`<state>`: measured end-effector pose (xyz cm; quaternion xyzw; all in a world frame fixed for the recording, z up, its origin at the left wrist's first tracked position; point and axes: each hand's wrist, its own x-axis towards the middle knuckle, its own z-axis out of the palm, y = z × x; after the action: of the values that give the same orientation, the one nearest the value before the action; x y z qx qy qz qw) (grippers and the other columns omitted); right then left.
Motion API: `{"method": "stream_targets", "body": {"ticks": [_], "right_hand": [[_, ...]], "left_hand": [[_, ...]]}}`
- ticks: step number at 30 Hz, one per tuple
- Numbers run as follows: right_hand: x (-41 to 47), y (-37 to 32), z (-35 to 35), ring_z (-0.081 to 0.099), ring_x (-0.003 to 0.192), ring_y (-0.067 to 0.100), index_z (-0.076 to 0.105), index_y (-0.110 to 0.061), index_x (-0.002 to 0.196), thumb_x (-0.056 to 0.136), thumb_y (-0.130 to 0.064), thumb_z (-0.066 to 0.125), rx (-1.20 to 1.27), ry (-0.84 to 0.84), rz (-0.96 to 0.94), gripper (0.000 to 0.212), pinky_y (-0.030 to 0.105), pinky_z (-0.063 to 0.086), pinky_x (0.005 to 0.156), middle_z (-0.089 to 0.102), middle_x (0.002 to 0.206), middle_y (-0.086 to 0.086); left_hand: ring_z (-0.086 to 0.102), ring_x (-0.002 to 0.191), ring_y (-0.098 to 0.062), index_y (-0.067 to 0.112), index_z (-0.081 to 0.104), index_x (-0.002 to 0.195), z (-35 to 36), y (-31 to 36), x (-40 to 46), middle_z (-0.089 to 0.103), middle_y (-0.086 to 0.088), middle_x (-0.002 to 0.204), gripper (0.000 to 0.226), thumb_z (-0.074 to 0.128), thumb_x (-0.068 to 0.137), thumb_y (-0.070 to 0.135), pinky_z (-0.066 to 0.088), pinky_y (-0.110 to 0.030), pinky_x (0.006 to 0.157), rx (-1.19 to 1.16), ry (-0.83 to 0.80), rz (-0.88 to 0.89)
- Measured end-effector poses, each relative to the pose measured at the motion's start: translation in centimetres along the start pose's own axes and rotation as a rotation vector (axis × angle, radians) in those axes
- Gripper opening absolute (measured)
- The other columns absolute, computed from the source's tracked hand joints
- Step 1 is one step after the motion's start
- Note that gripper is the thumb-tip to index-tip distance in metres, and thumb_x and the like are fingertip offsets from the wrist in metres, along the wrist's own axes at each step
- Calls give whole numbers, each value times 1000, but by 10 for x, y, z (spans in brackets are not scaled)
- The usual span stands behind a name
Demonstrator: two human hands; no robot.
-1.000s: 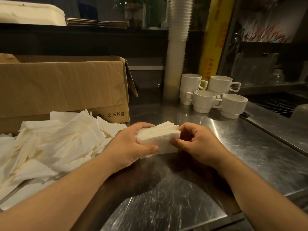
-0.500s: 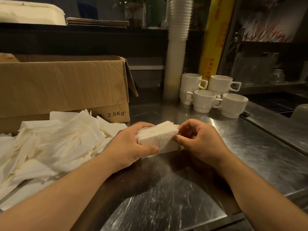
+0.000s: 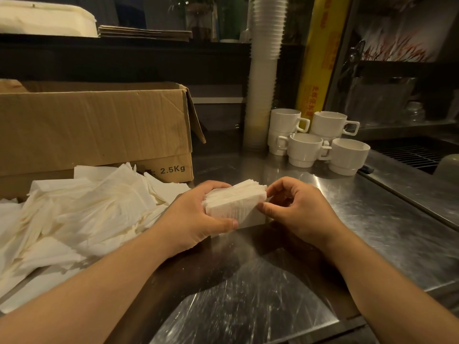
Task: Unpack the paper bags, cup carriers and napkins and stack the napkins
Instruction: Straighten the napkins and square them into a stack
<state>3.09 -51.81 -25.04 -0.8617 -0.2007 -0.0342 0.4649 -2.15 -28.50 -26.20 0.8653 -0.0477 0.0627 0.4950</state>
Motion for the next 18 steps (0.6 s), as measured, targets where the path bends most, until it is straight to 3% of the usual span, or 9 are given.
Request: {"method": "stream_targets", "body": {"ticks": [9, 14, 18], "right_hand": [[-1, -1, -1, 68, 91, 7, 67, -28, 95, 85, -30, 79, -23, -57, 2, 16, 30, 61, 82, 71, 99, -12], [-1, -3, -1, 68, 88, 10, 59, -33, 104, 85, -31, 79, -11, -44, 3, 28, 27, 62, 76, 69, 99, -11], [-1, -4, 0, 67, 87, 7, 61, -33, 111, 86, -29, 79, -11, -73, 5, 31, 22, 60, 72, 68, 101, -13]], "left_hand": [[61, 105, -10, 45, 53, 127, 0, 0, 0, 59, 22, 114, 67, 92, 75, 27, 60, -20, 80, 24, -5, 5], [61, 107, -9, 45, 55, 126, 0, -1, 0, 61, 23, 114, 61, 90, 78, 30, 60, -28, 91, 36, 1, 16], [61, 107, -8, 48, 55, 118, 0, -1, -1, 61, 25, 112, 56, 90, 78, 30, 60, -26, 90, 33, -5, 20]]}}
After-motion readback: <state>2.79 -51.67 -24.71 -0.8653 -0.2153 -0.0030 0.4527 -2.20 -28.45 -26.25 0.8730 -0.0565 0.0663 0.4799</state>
